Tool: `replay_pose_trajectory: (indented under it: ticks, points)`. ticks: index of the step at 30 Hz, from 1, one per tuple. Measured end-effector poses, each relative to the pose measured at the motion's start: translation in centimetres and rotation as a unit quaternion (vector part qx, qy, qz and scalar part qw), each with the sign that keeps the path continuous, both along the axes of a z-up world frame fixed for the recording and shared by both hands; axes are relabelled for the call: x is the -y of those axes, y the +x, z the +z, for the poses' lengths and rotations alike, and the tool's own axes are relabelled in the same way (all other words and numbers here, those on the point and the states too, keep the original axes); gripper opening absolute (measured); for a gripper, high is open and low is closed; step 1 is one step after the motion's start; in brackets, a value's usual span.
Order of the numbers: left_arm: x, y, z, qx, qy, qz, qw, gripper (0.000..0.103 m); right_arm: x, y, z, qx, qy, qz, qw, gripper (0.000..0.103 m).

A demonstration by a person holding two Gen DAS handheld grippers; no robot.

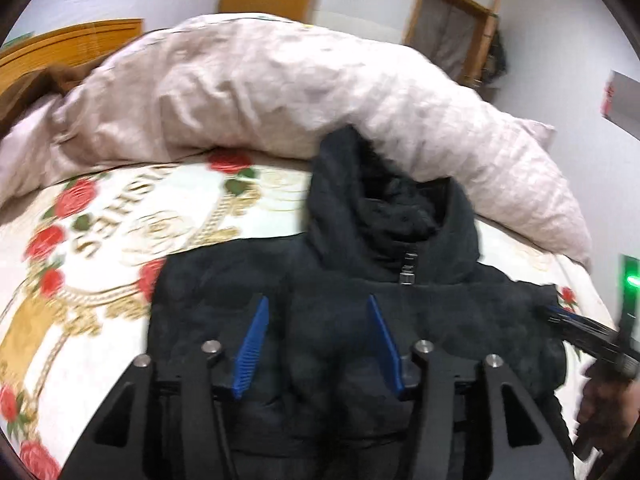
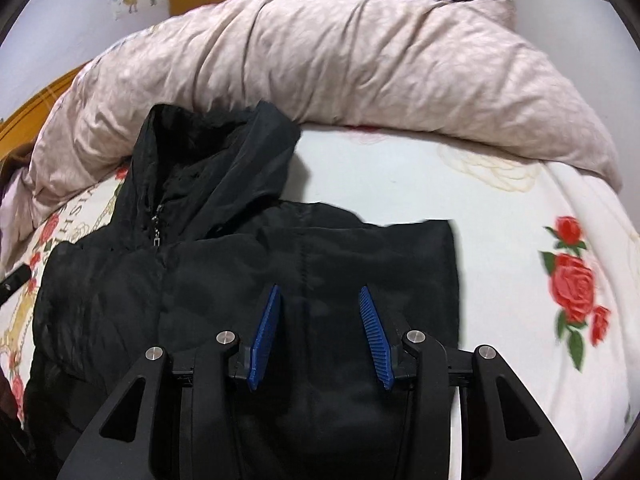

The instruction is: Fold large clothes

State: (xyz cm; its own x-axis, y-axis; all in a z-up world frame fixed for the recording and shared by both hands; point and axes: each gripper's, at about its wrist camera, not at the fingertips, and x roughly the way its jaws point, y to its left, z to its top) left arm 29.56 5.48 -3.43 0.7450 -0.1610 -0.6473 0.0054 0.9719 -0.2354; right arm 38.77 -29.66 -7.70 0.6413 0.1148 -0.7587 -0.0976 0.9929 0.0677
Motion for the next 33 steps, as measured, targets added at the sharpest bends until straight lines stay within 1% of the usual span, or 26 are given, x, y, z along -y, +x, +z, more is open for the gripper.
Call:
replay_pose_trajectory:
  ticks: [2,3,5,6,8,11,13,15,17,19,20,22,24,28,30,33]
  points:
    - [1.1,0.9,-1.1,-0.009,0.007,-0.031,0.9995,0.06,-0.5,1.1,-1.4,-0.015,-0.009,0.0,1.0,0.043]
    - [1.6,1.5,-2.1,-0.024,0.017,-0.037,0.9989,0.06,-0.7,1.4,-1.8,-0.017,-0.014,0.0,1.0,0.043]
    - [2.0,3.0,-4.6,-0.069,0.028,-0.034,0.9966,0.061,-1.0,1.9,-2.4,-0.021,-0.023,0.002,1.0,0.043]
    - [1.8,3.4,-5.5,-0.078,0.026,-0.032,0.9961,0.064,-1.0,1.8,-2.4,-0.021,-0.026,0.004,0.999,0.043]
    - [1.4,3.7,-6.3,-0.084,0.011,-0.031,0.9959,0.064,-0.9,1.7,-2.0,-0.024,-0.029,0.008,0.999,0.043]
    - [1.3,3.3,-5.9,-0.085,0.017,-0.031,0.9958,0.064,-0.4,0.4,-0.2,-0.01,-0.019,0.003,1.0,0.043]
    - [1.2,2.8,-5.2,-0.084,0.017,-0.026,0.996,0.063,-0.2,-1.4,1.4,0.01,-0.01,0.002,1.0,0.043]
    - [1.1,1.9,-4.2,-0.074,0.013,-0.021,0.997,0.062,-0.3,-2.8,2.0,0.02,-0.001,0.001,1.0,0.043]
    - [1.2,0.9,-3.7,-0.061,0.011,-0.02,0.9979,0.062,-0.2,-4.1,1.8,0.017,0.007,0.001,1.0,0.043]
    - [1.4,0.3,-3.6,-0.056,0.017,-0.02,0.9981,0.062,-0.5,-5.0,0.6,0.002,0.008,0.006,1.0,0.043]
    - [1.7,0.3,-3.9,-0.06,0.026,-0.024,0.9975,0.062,-0.6,-5.0,-0.1,-0.006,0.006,0.007,1.0,0.043]
    - [2.0,0.7,-5.2,-0.082,0.043,-0.026,0.9953,0.062,-0.7,-4.6,-1.8,-0.027,0.004,0.007,1.0,0.043]
    - [1.8,0.9,-6.1,-0.091,0.033,-0.024,0.995,0.063,-0.7,-4.4,-2.4,-0.03,0.004,0.008,1.0,0.043]
    - [1.9,1.0,-6.0,-0.087,0.04,-0.028,0.995,0.063,-0.6,-4.2,-2.4,-0.034,0.001,0.009,0.999,0.043]
    - [1.8,0.8,-5.8,-0.09,0.037,-0.031,0.9948,0.063,-0.5,-4.4,-1.8,-0.037,0.002,0.007,0.999,0.043]
    - [1.8,-0.4,-4.7,-0.09,0.045,-0.03,0.9945,0.063,-0.4,-5.3,-0.5,-0.034,0.006,0.006,0.999,0.043]
